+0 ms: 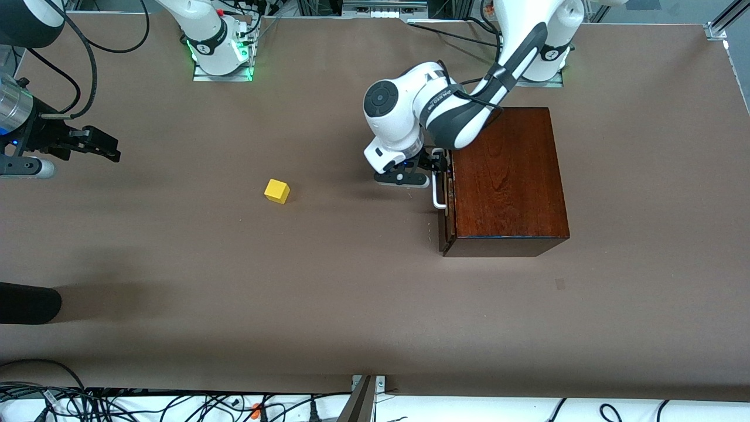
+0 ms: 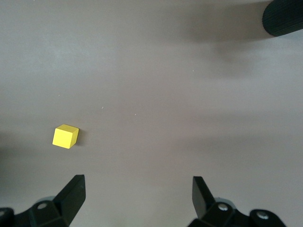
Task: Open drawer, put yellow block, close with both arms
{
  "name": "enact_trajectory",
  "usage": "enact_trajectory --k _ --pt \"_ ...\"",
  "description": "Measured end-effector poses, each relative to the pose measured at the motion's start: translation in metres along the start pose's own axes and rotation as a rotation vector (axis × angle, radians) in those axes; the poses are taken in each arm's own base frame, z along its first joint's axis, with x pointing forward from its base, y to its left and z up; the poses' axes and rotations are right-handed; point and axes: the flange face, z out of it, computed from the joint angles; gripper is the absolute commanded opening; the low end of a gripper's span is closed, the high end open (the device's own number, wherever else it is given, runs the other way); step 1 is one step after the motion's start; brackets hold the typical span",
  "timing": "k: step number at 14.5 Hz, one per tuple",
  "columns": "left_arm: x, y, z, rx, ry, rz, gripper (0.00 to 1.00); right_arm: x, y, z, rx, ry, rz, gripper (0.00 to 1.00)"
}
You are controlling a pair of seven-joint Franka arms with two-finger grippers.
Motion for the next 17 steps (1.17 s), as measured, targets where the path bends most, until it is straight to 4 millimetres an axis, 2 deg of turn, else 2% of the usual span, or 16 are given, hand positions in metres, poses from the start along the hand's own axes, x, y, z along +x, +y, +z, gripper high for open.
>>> enact_trajectory --k 8,17 --pt "-0.004 0.023 -0.017 -0.084 0.040 -0.009 1.00 0.000 0.000 -0.001 0.000 0.002 0.000 1.00" --pt "-0.002 0.028 -0.019 -0.099 0.044 -0.055 1.00 0.000 0.001 -0.002 0.000 0.009 0.001 1.00"
